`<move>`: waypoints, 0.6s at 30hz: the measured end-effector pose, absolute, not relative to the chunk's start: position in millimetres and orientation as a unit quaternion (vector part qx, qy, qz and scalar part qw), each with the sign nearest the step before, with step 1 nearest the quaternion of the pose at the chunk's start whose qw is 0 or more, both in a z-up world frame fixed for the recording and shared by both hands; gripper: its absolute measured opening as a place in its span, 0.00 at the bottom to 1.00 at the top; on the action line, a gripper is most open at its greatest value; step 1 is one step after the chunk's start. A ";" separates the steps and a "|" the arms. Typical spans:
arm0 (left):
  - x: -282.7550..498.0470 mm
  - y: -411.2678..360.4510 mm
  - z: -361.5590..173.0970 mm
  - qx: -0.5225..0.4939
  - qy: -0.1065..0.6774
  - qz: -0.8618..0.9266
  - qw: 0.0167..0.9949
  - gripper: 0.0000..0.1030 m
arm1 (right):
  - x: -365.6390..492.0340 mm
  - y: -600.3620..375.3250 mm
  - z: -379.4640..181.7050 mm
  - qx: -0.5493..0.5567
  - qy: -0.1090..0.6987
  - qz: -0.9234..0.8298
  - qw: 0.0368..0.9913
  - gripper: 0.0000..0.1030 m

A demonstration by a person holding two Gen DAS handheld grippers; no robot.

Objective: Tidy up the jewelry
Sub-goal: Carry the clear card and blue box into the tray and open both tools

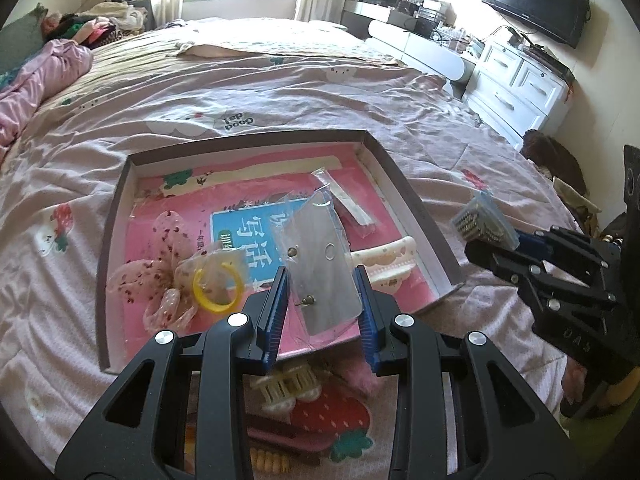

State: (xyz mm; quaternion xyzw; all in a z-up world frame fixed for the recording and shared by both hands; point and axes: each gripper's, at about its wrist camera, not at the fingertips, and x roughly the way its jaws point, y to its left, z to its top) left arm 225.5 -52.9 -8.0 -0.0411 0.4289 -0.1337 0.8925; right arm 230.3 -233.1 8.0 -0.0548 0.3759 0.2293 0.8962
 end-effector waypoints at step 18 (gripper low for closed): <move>255.4 -56.9 -35.9 -0.050 0.451 -0.140 0.880 0.24 | 288.1 -223.8 -12.0 -0.063 0.397 0.222 0.888 0.24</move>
